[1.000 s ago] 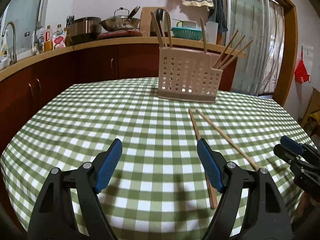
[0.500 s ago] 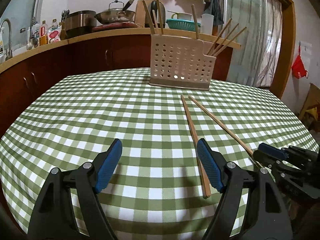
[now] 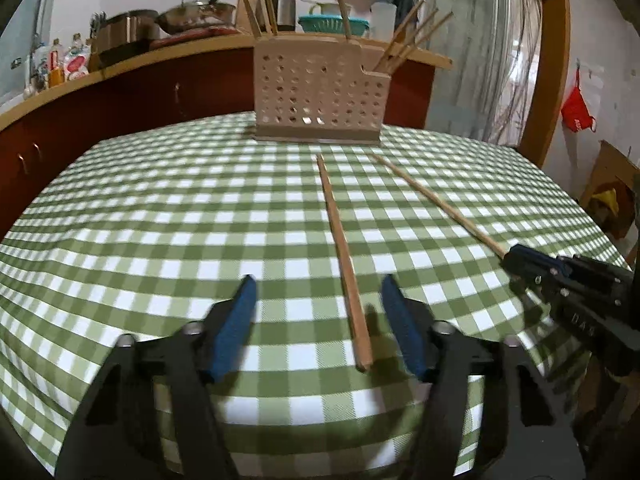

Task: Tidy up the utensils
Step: 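Close the left tool on one loose chopstick while the right tool grasps the other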

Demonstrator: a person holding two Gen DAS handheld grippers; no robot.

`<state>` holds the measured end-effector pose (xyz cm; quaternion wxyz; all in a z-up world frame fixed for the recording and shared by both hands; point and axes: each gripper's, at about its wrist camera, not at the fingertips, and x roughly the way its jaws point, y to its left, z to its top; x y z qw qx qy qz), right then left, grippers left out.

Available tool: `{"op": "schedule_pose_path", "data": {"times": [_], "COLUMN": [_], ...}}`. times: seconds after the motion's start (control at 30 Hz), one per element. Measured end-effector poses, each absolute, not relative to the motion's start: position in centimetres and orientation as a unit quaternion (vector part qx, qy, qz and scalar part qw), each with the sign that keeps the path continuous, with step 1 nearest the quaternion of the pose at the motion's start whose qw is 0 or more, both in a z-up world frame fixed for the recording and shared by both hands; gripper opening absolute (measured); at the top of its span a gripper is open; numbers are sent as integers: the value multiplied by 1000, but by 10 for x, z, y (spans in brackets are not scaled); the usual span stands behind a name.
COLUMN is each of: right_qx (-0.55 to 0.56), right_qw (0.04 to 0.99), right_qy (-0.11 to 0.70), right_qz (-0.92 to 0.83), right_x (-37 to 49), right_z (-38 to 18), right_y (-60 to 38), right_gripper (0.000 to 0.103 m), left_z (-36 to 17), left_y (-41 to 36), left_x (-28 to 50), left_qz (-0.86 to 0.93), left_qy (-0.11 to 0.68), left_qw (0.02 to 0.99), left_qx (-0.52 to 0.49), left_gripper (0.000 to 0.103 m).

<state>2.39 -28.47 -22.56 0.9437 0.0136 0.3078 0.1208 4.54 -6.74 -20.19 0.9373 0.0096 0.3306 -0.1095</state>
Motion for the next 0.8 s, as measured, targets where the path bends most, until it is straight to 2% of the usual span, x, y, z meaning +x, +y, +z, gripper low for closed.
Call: {"op": "schedule_pose_path", "data": {"times": [0.03, 0.3, 0.4, 0.57, 0.73, 0.8], "right_qx": [15, 44, 45, 35, 31, 27], "right_qw": [944, 942, 942, 943, 944, 944], "right_qy": [307, 306, 306, 301, 302, 303], "right_qz": [121, 129, 131, 137, 134, 130], "right_x": [23, 26, 25, 24, 22, 22], "right_z": [-226, -229, -229, -229, -229, -229], "right_y": [-286, -296, -296, -291, -290, -289], "right_gripper": [6, 8, 9, 19, 19, 11], "left_z": [-204, -207, -207, -207, -203, -201], "left_y": [-69, -75, -74, -74, -71, -70], "left_x": [45, 41, 42, 42, 40, 41], "left_qz": [-112, -126, -131, -135, -136, -135], "left_qy": [334, 330, 330, 331, 322, 319], "left_qw": [936, 935, 935, 934, 937, 938], "left_qx": [10, 18, 14, 11, 7, 5], "left_gripper": [42, 19, 7, 7, 7, 7]}}
